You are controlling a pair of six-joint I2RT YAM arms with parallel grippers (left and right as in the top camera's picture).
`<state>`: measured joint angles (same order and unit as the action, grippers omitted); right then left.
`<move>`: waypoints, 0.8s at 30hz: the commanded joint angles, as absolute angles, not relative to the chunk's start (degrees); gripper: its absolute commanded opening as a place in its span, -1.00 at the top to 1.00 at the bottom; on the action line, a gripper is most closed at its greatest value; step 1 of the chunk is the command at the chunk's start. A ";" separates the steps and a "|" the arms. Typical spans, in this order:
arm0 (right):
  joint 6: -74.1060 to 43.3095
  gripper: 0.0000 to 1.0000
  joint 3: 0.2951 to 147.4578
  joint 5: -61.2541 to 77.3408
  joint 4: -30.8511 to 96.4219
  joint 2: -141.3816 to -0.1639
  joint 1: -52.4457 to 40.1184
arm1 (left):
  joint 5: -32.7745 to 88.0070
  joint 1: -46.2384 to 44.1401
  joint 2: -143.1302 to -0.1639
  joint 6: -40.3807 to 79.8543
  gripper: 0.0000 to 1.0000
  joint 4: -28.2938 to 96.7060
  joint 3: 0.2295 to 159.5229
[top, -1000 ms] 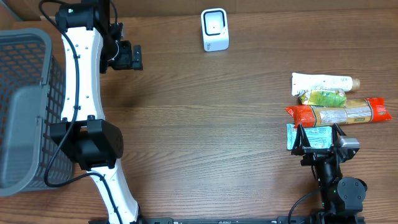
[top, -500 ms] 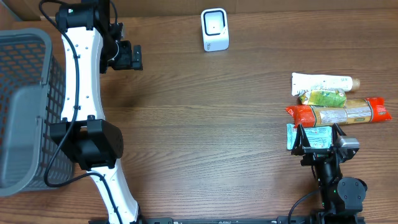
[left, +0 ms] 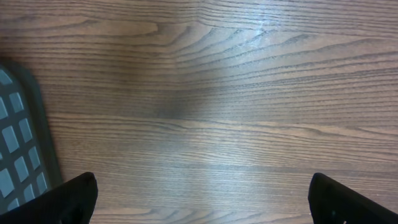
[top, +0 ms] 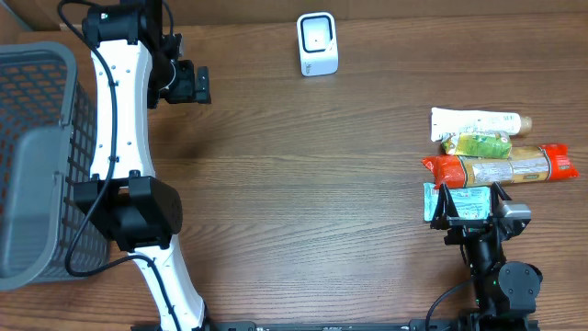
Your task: Scan the item barcode
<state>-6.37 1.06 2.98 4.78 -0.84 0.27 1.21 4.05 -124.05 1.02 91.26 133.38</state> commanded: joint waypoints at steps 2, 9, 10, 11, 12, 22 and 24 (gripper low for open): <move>-6.13 -1.00 0.45 3.25 4.60 -0.16 -0.10 | 1.06 2.66 -121.97 -0.03 -0.99 91.20 133.23; -6.13 -1.00 0.45 3.25 4.60 -0.16 -0.10 | 1.06 2.22 -110.32 -0.03 -0.99 91.20 133.21; -6.13 -1.00 0.45 3.25 4.60 -0.16 -0.10 | 1.06 2.22 -108.53 -0.03 -0.99 91.22 133.08; -6.13 -1.00 0.45 3.25 4.60 -0.16 -0.10 | 1.06 2.20 -106.61 -0.03 -1.00 91.18 132.64; -6.13 -1.00 0.45 3.25 4.60 -0.16 -0.10 | 1.04 2.20 -104.55 -0.14 -0.99 91.26 131.74; -6.13 -1.00 0.45 3.25 4.60 -0.16 -0.10 | -0.19 2.26 -76.14 -2.85 -0.99 58.48 94.30; -6.13 -1.00 0.45 3.25 4.60 -0.16 -0.10 | -0.19 2.26 -70.06 -2.85 -0.99 48.53 83.90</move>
<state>-6.37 1.06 3.03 4.73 -0.84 0.27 0.54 2.55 -75.85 -1.72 55.46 96.88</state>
